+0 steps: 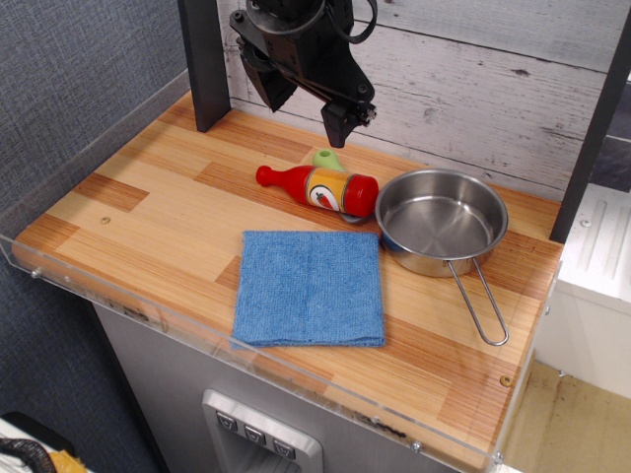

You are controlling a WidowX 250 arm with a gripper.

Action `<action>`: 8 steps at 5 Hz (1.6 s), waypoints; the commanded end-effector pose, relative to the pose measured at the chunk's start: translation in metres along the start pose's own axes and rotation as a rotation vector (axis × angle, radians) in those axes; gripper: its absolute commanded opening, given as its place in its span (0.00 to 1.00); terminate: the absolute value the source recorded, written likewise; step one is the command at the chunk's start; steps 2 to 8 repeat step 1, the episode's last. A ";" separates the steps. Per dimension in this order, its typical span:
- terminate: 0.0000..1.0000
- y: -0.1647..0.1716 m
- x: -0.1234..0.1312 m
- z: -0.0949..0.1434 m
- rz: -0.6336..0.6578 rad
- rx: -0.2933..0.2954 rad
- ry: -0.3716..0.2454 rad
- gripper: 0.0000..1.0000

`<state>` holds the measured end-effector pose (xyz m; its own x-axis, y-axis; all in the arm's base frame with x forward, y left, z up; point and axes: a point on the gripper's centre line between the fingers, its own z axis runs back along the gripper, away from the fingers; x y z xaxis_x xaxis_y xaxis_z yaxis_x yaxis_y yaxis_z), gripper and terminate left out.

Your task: PICK UP THE BLUE TOWEL AND PUT NEAR THE VESSEL

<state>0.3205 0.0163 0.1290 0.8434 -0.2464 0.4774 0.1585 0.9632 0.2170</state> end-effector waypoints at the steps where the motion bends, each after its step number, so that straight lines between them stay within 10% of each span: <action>1: 1.00 -0.003 0.000 0.014 -0.007 0.005 -0.037 1.00; 8: 1.00 -0.003 0.000 0.014 -0.007 0.005 -0.037 1.00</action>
